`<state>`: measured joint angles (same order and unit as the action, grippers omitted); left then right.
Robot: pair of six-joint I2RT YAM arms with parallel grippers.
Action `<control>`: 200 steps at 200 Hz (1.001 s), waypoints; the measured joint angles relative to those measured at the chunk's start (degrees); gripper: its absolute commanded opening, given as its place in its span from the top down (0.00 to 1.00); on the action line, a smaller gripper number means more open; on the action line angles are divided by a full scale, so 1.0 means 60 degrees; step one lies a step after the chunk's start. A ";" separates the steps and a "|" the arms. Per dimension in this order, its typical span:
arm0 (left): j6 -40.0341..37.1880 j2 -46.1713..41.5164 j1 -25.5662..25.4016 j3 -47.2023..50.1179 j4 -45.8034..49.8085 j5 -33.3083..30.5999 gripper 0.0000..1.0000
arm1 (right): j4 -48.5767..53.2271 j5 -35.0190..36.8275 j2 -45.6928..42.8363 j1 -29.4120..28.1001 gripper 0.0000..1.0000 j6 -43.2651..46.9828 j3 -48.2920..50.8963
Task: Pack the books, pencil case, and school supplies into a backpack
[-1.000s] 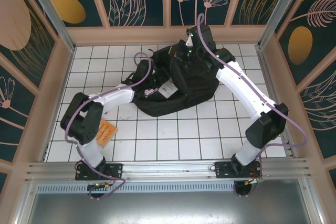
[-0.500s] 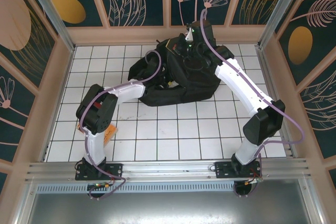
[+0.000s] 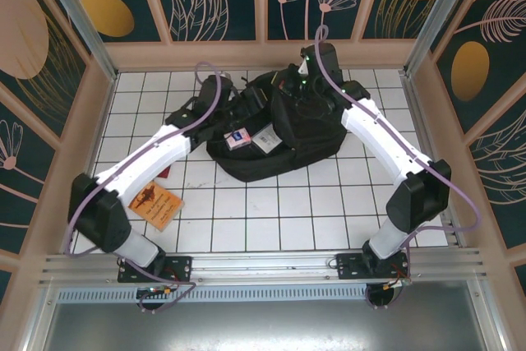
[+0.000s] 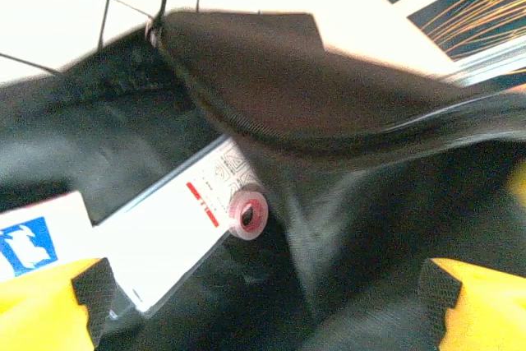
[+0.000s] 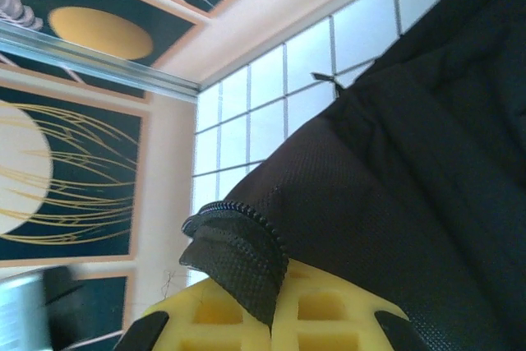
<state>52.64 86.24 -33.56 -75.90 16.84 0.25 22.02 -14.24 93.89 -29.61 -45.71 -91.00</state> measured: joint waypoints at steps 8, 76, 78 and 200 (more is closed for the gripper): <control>-0.0142 -0.0419 0.0127 0.0098 0.0200 -0.0044 0.04 | 0.0004 0.0109 0.0000 0.0000 1.00 0.0098 0.0171; -0.0525 -0.1738 0.3683 0.1388 0.2561 -0.1260 0.02 | -0.0415 0.0423 -0.0561 0.0000 1.00 0.0758 0.1330; -0.0517 -0.1694 0.3825 0.1512 0.2605 -0.1326 0.02 | -0.0444 0.0408 -0.0590 0.0000 1.00 0.0761 0.1381; -0.2116 0.0929 0.7453 0.3734 0.0080 -0.1271 0.02 | -0.1202 -0.0240 -0.1319 -0.0022 1.00 0.1392 0.3034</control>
<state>39.94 91.81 11.16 -53.49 17.32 -7.38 14.81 -15.68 85.97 -29.74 -37.36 -72.79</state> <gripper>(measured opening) 0.985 0.067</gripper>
